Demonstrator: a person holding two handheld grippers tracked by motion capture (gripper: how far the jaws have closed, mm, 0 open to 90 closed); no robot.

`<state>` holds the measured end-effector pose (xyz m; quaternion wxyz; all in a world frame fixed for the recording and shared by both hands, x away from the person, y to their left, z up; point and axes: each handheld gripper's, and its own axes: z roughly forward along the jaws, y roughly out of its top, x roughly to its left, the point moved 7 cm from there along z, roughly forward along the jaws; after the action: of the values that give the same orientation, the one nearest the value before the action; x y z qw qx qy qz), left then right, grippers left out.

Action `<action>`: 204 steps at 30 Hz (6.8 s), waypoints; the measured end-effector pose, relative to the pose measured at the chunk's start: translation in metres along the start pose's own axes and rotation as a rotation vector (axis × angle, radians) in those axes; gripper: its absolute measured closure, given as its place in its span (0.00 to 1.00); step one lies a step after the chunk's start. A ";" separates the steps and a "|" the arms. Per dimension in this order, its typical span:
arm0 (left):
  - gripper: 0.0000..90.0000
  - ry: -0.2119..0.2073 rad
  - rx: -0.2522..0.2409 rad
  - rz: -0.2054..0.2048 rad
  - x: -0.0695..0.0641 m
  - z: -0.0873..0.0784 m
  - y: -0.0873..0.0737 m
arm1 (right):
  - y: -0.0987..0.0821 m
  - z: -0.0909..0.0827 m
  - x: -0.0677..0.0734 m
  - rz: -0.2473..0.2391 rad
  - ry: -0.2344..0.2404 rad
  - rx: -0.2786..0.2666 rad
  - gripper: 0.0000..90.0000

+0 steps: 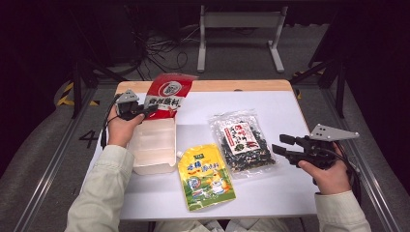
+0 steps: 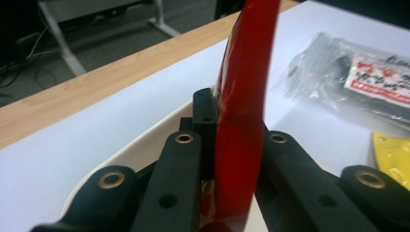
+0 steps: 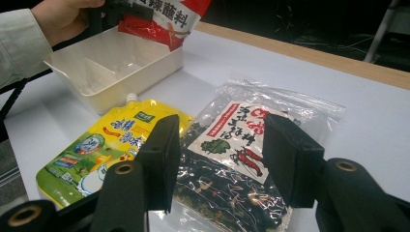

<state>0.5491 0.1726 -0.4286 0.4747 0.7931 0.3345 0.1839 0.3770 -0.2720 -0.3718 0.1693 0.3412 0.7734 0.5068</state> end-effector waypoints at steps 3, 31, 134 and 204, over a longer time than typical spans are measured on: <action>0.89 0.034 0.023 0.000 0.002 0.001 -0.002 | 0.000 0.000 0.000 -0.001 0.001 0.002 0.53; 1.00 0.162 0.143 -0.048 0.009 -0.018 -0.006 | -0.002 0.004 0.002 0.007 0.015 0.015 0.52; 0.22 0.185 0.015 -0.112 -0.063 -0.100 -0.019 | -0.009 0.026 -0.020 0.083 -0.043 0.105 0.40; 0.19 0.008 0.063 -0.112 -0.126 -0.108 -0.065 | -0.057 0.137 -0.090 0.397 -0.166 0.405 0.41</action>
<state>0.3710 0.1731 -0.4306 0.4577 0.7869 0.3858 0.1498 0.5037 -0.2576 -0.4890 0.0579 0.5529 0.7604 0.3357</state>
